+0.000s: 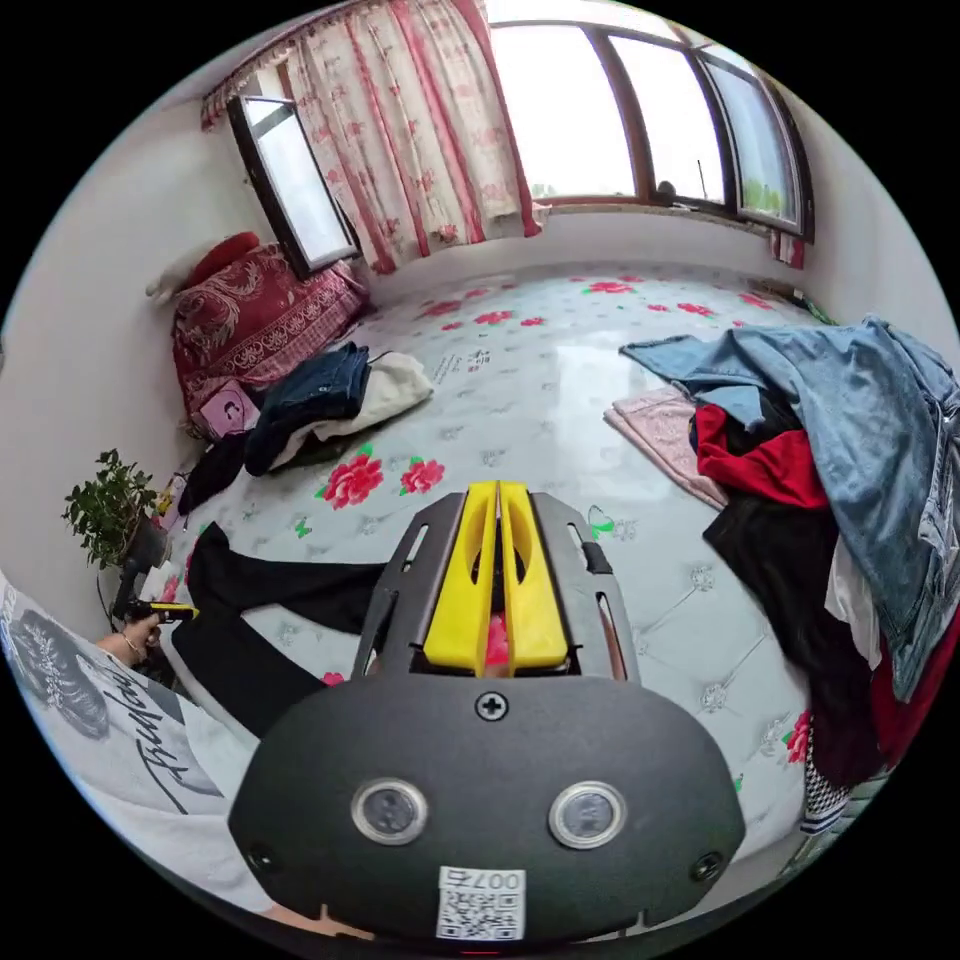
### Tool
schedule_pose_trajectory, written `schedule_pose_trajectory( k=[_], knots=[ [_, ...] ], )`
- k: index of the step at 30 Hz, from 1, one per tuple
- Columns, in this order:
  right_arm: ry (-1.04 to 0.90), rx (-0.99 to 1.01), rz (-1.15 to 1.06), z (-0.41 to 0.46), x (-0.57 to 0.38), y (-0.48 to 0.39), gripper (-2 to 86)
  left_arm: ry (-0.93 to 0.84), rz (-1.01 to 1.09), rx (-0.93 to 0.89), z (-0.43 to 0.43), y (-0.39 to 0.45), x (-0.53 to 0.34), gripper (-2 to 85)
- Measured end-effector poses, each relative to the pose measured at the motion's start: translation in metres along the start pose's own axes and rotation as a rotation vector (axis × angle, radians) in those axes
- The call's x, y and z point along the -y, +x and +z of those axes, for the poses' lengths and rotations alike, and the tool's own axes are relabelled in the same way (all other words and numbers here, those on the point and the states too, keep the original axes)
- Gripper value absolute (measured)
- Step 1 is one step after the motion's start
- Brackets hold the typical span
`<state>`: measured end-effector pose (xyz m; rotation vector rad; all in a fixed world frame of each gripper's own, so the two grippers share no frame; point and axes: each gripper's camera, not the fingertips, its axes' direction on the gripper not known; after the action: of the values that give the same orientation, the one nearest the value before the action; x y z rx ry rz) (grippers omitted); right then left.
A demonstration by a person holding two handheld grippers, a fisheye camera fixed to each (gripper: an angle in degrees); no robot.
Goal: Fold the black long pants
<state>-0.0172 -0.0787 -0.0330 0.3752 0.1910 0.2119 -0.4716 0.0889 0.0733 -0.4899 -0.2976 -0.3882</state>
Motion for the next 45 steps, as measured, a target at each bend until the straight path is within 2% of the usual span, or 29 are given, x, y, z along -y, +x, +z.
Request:
schedule_pose_trajectory(
  k=[4,8,9,10,13,15,17,20,22,24,26,30,34,36,40,45],
  knots=[
    [-0.203,0.055,0.03,0.077,0.009,-0.004,8.6,-0.017,-0.002,-0.002,0.002,-0.001,0.008,-0.8],
    [-0.402,-0.079,-0.011,0.169,0.019,-0.025,8.4,-0.013,0.039,0.038,0.002,0.005,0.009,-0.8],
    [-0.415,-0.132,0.009,0.175,0.018,-0.026,7.4,-0.014,0.044,0.044,0.002,0.006,0.009,-0.8],
    [-0.291,-0.249,-0.037,0.169,0.018,-0.036,5.4,-0.015,0.046,0.046,0.002,0.006,0.009,-0.8],
    [-0.397,-0.226,-0.131,0.169,0.028,-0.042,1.6,-0.02,0.046,0.041,0.001,0.003,0.011,-0.8],
    [-0.144,-0.128,-0.128,0.116,0.029,-0.038,0.8,-0.005,0.029,0.026,-0.004,-0.002,0.008,-0.8],
    [0.214,0.022,-0.18,0.03,0.009,-0.031,0.4,0.028,0.01,0.007,-0.011,-0.008,0.002,-0.8],
    [0.344,0.024,-0.198,-0.029,-0.03,-0.018,0.8,0.094,-0.046,-0.055,-0.022,-0.022,-0.011,-0.9],
    [0.27,-0.068,-0.122,-0.028,-0.058,0.001,1.4,0.111,-0.089,-0.075,-0.022,-0.033,-0.018,-0.9],
    [0.088,-0.164,0.037,-0.003,-0.09,0.032,2.2,0.102,-0.136,-0.097,-0.014,-0.047,-0.023,-0.8],
    [-0.168,-0.134,0.201,0.024,-0.133,0.063,3.1,0.082,-0.171,-0.1,-0.008,-0.056,-0.024,-0.5],
    [-0.138,-0.091,0.289,0.024,-0.185,0.048,3.7,0.075,-0.186,-0.129,0.0,-0.067,-0.027,2.6],
    [-0.216,-0.083,0.153,0.048,-0.201,-0.01,3.7,0.044,-0.114,-0.157,0.011,-0.055,-0.019,6.1],
    [-0.27,-0.092,0.056,0.064,-0.204,-0.038,3.5,0.053,-0.049,-0.093,0.012,-0.041,-0.016,6.1],
    [-0.432,-0.152,-0.169,0.112,-0.216,-0.092,2.6,0.051,0.054,0.003,0.01,-0.019,-0.017,0.7],
    [-0.37,-0.276,-0.307,0.123,-0.232,-0.12,1.5,-0.016,0.14,0.203,0.006,-0.024,-0.032,-0.8]
  ],
)
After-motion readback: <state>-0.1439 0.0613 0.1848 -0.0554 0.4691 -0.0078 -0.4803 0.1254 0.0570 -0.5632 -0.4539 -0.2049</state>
